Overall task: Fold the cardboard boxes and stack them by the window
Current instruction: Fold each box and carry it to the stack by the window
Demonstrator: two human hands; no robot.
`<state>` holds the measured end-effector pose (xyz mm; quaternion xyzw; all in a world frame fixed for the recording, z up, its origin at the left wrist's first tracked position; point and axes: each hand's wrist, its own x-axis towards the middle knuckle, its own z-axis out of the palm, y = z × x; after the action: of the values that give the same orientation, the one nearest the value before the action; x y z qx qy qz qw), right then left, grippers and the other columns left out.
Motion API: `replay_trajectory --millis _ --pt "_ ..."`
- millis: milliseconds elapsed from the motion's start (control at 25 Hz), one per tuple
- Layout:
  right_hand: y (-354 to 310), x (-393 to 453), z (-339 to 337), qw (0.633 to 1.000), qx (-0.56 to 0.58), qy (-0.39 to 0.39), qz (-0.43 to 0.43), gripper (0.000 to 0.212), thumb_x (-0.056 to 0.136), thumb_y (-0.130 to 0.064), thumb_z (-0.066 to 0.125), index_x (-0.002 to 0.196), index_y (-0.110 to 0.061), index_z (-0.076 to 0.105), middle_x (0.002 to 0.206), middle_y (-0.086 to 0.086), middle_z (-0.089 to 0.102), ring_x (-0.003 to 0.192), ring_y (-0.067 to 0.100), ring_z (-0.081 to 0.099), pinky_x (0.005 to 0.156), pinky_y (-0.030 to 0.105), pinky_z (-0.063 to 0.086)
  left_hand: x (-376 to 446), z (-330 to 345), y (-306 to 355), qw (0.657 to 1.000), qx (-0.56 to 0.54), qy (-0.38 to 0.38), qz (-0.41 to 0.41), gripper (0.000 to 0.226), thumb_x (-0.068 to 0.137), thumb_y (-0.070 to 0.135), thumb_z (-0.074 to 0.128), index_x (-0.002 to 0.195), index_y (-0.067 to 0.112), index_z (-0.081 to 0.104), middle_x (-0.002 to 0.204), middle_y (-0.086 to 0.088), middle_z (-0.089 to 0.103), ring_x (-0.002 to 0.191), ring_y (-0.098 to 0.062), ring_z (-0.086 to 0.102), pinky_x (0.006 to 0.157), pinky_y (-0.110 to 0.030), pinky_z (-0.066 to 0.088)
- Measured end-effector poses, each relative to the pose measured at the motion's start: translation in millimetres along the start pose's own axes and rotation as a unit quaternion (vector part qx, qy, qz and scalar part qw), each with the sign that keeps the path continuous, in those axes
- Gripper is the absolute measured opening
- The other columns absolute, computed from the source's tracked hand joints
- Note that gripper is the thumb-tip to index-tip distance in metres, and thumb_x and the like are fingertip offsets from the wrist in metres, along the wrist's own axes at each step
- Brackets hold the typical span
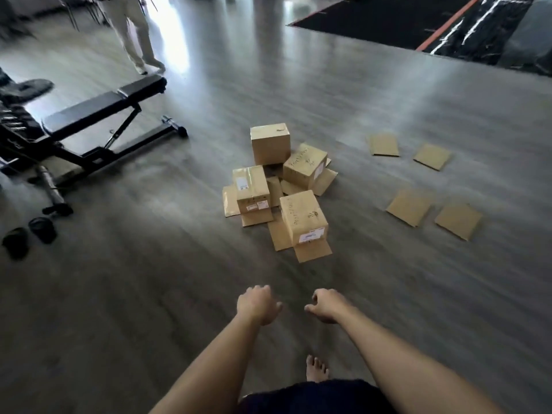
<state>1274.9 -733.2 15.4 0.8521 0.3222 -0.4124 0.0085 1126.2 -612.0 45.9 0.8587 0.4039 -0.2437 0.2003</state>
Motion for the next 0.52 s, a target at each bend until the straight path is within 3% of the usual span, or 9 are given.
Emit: replay_trajectory --millis 280,520 --pt "-62.2 122.9 -109.8 0.999 -0.031 -0.021 -0.017 0.052 0.093 -0.054 0.057 0.131 -0.018 0.058 0.132 0.008 0.06 0.121 0.029 0.057 0.097 0.038 0.048 126.6 -86.1 -19.0 0.999 -0.037 0.002 -0.039 0.051 0.096 0.054 0.051 0.128 0.015 0.054 0.129 -0.007 0.058 0.122 -0.027 0.054 0.099 -0.04 0.047" --pt "-109.1 205.8 -158.5 0.998 0.049 -0.009 0.048 0.051 0.092 -0.054 0.058 0.127 -0.017 0.058 0.131 0.007 0.06 0.119 0.027 0.057 0.096 0.035 0.048 250.3 -164.6 -36.6 0.998 0.023 -0.032 0.044 0.052 0.098 0.051 0.051 0.135 0.015 0.051 0.134 -0.008 0.055 0.126 -0.027 0.051 0.103 -0.041 0.045"
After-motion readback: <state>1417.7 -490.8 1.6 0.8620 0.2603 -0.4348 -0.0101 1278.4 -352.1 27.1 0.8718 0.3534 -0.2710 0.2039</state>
